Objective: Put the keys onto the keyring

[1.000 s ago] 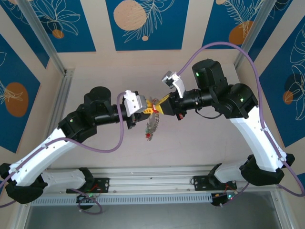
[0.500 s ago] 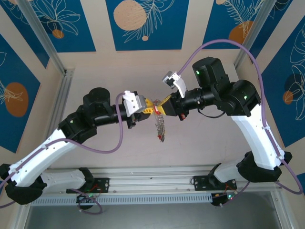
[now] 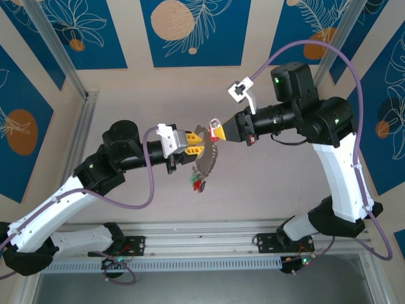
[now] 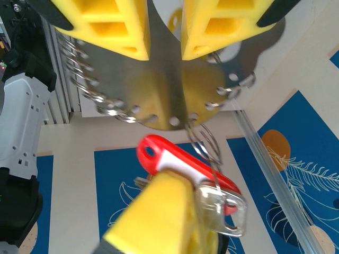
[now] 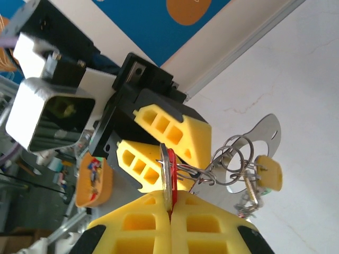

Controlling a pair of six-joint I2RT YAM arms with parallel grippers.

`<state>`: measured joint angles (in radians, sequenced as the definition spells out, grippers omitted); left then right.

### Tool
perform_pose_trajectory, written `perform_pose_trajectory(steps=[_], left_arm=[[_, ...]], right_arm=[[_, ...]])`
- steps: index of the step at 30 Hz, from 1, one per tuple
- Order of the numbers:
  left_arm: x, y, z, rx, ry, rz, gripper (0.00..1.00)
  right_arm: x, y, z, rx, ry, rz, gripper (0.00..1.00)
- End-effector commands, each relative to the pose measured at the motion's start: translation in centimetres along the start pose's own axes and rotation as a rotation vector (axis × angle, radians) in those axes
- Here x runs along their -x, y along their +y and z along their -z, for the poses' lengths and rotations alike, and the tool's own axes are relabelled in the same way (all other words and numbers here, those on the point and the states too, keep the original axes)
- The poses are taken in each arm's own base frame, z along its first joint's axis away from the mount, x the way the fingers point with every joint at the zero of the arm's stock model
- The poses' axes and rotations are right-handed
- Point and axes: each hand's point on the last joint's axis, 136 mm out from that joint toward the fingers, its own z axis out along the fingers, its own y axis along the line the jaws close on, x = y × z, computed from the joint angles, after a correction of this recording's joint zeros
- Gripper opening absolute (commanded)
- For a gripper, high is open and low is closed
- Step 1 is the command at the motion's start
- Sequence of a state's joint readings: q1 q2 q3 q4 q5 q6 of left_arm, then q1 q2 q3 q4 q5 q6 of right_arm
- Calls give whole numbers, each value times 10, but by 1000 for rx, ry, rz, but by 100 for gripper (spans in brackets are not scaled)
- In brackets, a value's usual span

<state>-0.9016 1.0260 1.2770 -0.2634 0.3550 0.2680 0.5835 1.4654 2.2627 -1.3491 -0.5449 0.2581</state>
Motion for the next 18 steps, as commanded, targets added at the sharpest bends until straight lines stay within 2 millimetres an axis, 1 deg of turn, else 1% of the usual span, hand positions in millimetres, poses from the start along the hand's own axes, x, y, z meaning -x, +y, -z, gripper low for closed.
perform_pose_trajectory(steps=[1,4,8,11,13,18], left_arm=[[9,-2,4,1,-47,-18,23],[4,-1,2,8,-39,-21,23],[2,-2,1,8,-53,-28,23],[4,-1,1,14,-70,-37,25],[5,1,-2,19,-88,-42,29],[11,12,-10,67,-130,-54,32]], right_arm=[[2,10,13,88,9,-143,0],[6,4,17,120,10,-239,0],[13,4,19,194,7,-343,0],[18,4,20,225,-3,-399,0],[22,5,22,243,-16,-435,0],[27,4,28,265,-52,-478,0]])
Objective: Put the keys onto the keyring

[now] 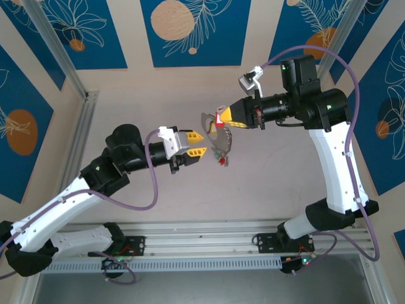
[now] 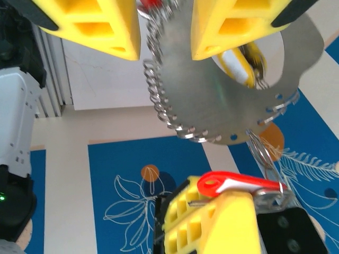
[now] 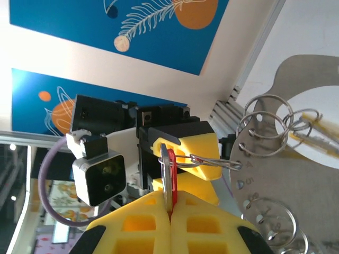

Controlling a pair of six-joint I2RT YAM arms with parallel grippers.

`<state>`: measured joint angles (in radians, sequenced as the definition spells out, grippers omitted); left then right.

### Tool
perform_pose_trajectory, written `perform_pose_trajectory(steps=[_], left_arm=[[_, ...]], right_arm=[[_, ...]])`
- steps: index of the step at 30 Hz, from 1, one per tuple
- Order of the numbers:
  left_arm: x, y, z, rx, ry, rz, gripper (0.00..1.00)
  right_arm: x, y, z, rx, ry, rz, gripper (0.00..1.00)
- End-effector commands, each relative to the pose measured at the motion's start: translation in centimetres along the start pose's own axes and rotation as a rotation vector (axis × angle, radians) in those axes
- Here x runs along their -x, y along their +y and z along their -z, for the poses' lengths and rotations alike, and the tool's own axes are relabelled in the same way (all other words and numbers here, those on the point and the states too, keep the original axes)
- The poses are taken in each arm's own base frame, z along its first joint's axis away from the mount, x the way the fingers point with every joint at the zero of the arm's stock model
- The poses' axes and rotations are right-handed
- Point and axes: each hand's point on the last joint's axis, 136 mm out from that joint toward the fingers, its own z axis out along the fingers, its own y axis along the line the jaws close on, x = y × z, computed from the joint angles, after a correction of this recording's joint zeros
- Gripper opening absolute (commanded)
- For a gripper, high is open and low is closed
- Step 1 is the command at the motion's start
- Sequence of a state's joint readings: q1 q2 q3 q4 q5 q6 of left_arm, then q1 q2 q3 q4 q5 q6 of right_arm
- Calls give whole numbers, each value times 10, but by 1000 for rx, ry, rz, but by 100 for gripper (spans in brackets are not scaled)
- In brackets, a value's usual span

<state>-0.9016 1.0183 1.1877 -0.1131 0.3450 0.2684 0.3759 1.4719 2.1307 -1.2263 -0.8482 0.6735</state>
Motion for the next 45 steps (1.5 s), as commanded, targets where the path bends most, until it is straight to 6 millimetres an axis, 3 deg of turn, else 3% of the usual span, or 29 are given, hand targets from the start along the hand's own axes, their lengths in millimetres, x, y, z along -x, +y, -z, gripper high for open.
perform_pose_trajectory(steps=[1,10,22,35,45], left_arm=[[16,10,-4,50,-82,-33,32],[29,25,-20,83,-111,-65,35],[55,24,-15,62,-157,-96,35],[73,41,-24,122,-205,-104,36],[72,47,-39,121,-196,-99,36]], right_arm=[[-10,31,13,103,-4,18,0],[-15,29,13,114,-6,17,0],[-15,29,17,136,-8,22,0],[-17,26,22,150,-27,14,0],[-15,26,22,153,-30,13,0]])
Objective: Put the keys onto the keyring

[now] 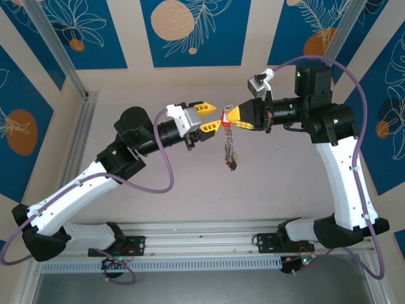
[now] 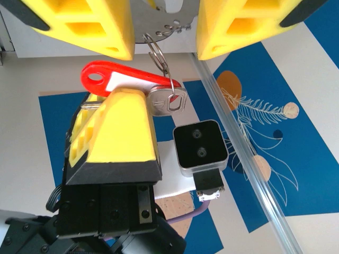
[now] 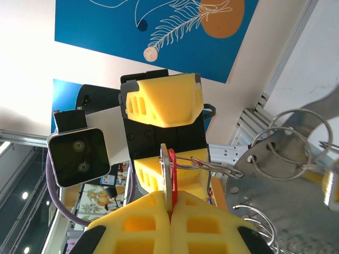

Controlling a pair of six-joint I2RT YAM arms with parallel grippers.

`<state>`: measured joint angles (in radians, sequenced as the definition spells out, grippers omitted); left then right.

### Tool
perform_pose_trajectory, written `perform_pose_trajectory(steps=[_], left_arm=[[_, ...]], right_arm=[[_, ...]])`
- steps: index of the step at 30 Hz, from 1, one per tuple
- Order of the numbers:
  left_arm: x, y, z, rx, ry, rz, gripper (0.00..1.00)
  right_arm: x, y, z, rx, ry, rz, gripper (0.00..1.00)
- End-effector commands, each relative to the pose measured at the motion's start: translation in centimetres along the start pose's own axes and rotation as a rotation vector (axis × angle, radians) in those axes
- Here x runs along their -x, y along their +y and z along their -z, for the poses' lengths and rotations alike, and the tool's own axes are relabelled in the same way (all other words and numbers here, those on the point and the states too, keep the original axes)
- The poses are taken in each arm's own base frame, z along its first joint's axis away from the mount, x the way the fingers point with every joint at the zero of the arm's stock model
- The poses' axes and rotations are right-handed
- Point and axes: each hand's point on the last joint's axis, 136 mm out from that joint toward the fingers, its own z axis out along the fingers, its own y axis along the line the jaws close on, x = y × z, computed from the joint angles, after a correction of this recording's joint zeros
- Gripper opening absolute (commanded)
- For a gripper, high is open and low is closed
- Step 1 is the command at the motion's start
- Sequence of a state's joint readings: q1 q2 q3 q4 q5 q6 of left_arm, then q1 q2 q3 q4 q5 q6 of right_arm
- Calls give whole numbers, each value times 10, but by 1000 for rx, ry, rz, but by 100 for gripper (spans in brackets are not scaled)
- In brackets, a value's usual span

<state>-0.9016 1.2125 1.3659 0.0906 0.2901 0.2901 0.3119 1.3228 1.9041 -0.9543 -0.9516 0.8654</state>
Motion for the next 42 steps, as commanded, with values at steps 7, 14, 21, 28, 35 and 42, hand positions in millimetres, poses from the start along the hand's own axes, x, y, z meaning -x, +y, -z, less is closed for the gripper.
perform_pose_trajectory(steps=[7,14,21,28,35,42], left_arm=[[10,3,-8,-3,-23,11,38],[3,1,-14,-24,-6,18,29],[-1,2,-16,-13,0,31,13],[-5,2,-14,-7,12,31,0],[-8,-1,0,0,51,15,0],[-3,-7,14,-28,73,1,0]], right_arm=[[-8,13,4,42,14,35,0],[-8,14,5,41,11,34,0],[-9,14,5,46,16,36,0],[-12,16,6,51,22,46,0],[-11,15,14,52,4,68,0],[-12,11,16,62,13,93,0]])
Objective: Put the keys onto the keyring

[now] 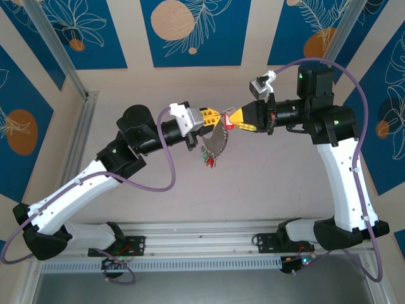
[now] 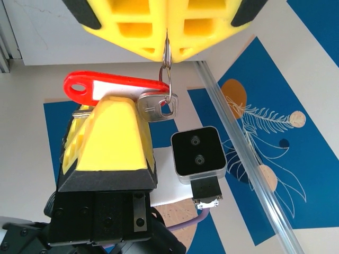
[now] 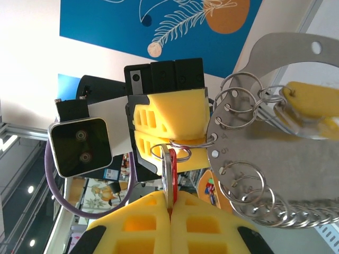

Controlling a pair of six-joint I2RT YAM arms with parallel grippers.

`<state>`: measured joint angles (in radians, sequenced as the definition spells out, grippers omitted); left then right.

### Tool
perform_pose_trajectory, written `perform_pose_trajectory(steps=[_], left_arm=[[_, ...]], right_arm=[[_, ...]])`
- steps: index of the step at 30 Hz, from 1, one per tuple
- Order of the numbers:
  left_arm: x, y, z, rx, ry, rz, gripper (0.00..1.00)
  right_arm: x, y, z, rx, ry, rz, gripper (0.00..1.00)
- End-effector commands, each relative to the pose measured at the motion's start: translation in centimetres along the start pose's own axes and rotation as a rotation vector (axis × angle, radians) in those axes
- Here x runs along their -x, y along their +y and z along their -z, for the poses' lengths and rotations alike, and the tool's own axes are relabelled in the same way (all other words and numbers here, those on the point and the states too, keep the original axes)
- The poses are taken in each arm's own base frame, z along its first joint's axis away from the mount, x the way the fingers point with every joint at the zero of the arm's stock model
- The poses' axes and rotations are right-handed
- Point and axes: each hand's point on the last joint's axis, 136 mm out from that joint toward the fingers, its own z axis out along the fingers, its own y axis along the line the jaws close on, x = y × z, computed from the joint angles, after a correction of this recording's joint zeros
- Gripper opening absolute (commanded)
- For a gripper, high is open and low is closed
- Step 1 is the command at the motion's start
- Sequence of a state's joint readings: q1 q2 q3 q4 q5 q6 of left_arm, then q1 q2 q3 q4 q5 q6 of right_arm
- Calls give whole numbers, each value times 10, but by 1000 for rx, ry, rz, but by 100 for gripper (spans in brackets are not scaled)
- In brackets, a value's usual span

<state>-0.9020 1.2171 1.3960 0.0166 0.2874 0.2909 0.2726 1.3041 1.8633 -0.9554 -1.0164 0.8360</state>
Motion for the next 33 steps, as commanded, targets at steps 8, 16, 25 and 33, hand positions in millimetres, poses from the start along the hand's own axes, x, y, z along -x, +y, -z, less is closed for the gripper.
perform_pose_trajectory(steps=[8,16,25,33], left_arm=[[10,-4,15,-18,20,9,0],[49,5,23,-3,-74,93,0],[72,8,25,-13,-137,137,0],[88,-10,36,-103,-239,101,0]], right_arm=[[-15,12,8,14,2,172,0],[-34,7,7,-34,-29,352,0],[-52,11,5,-48,-36,513,0],[-47,5,-2,-18,-1,456,0]])
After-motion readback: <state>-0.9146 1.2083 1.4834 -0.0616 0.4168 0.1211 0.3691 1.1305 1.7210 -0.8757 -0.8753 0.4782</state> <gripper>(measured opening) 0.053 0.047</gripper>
